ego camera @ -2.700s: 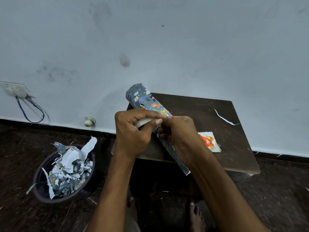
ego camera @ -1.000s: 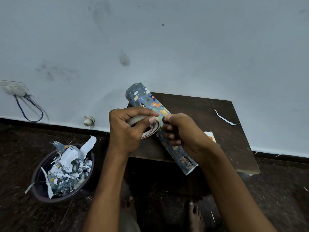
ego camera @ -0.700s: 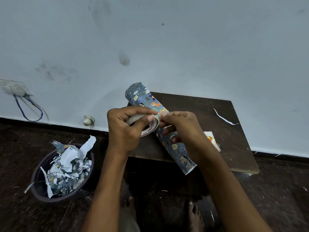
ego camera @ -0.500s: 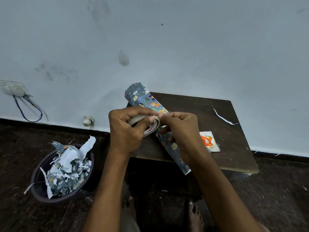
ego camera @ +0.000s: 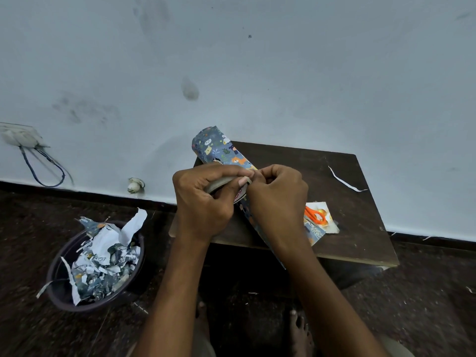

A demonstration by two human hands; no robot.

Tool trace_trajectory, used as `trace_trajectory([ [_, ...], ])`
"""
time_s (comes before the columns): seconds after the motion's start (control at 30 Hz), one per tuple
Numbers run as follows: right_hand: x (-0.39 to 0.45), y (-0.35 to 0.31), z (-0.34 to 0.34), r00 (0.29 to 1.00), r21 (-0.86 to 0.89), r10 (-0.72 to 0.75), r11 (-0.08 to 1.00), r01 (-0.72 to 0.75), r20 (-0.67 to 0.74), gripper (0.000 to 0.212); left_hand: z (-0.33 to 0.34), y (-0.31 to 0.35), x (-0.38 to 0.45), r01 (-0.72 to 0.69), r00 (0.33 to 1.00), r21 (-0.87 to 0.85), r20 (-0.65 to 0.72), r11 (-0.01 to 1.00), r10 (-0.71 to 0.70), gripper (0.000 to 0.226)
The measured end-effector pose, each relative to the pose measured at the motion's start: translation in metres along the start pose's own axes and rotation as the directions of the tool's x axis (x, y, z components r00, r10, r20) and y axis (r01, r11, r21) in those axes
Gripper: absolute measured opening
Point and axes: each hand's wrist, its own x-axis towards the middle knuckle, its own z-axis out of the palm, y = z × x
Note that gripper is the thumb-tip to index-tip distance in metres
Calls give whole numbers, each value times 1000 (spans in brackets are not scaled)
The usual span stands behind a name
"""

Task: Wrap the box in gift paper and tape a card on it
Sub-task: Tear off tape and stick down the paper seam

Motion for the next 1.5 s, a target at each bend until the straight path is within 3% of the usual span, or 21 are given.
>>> trace_trajectory([
  [0.23,8,-7,6,994,-272,-24,961,53,108,22,6,-10,0,-13,999,19,-49,1000,14,12],
  [0.33,22,-12,10,972,-368,3,926,87,235,17,4,-15,9,-16,1000,11,-26,1000,17,19],
  [0.4,36,-14,11,939,-305,71,952,37,338,16,1,-20,18,-12,1000,8,5,1000,12,22],
  [0.53,65,-19,12,868,13,159,982,-187,470,27,-3,-31,34,41,999,31,-16,999,-40,17],
  [0.7,97,-29,21,874,177,49,972,-152,483,27,-7,-50,59,128,990,73,-76,989,-122,25],
  [0.8,111,-27,28,869,249,-11,960,-129,494,31,-7,-60,67,184,980,51,-87,982,-179,16],
  [0.93,117,-23,36,835,345,28,903,-257,549,32,-4,-72,80,198,980,52,-39,979,-196,9],
  [1.13,130,-9,32,812,269,50,930,-250,582,13,-3,-86,83,218,974,54,58,974,-221,8],
  [1.33,145,-21,37,791,140,121,957,-253,600,17,-6,-96,86,255,966,8,47,967,-255,20],
  [1.5,155,-38,45,769,263,209,858,-441,604,15,-22,-105,88,387,920,-298,57,873,-388,20],
])
